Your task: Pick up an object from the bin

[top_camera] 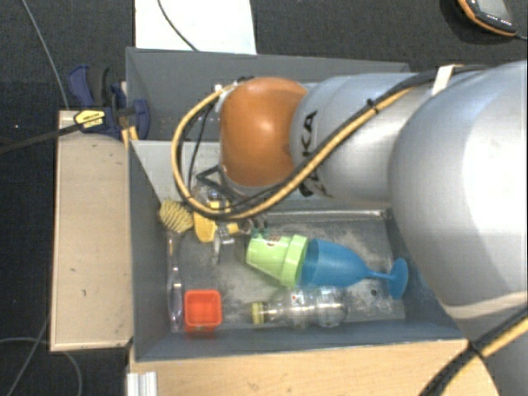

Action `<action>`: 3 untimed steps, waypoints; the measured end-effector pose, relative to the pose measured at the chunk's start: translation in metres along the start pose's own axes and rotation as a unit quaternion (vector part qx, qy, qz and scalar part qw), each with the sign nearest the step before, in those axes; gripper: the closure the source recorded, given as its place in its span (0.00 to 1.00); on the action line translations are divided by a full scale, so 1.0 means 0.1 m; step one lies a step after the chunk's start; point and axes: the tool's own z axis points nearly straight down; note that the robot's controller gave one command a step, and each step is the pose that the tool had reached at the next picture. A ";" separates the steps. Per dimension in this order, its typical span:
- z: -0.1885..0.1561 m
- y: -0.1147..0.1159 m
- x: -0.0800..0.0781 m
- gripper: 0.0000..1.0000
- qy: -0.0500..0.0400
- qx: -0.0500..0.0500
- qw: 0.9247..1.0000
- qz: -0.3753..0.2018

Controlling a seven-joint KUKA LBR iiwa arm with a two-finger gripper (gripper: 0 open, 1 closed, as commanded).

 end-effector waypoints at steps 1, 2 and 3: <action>-0.87 0.00 0.04 0.00 0.001 0.000 1.000 0.000; -0.88 0.01 0.03 0.00 0.001 0.000 1.000 0.004; -0.98 0.01 0.10 0.00 0.007 0.001 1.000 0.003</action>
Offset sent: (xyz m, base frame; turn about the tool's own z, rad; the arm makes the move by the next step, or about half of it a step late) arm -0.0053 -0.0005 0.0549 0.0213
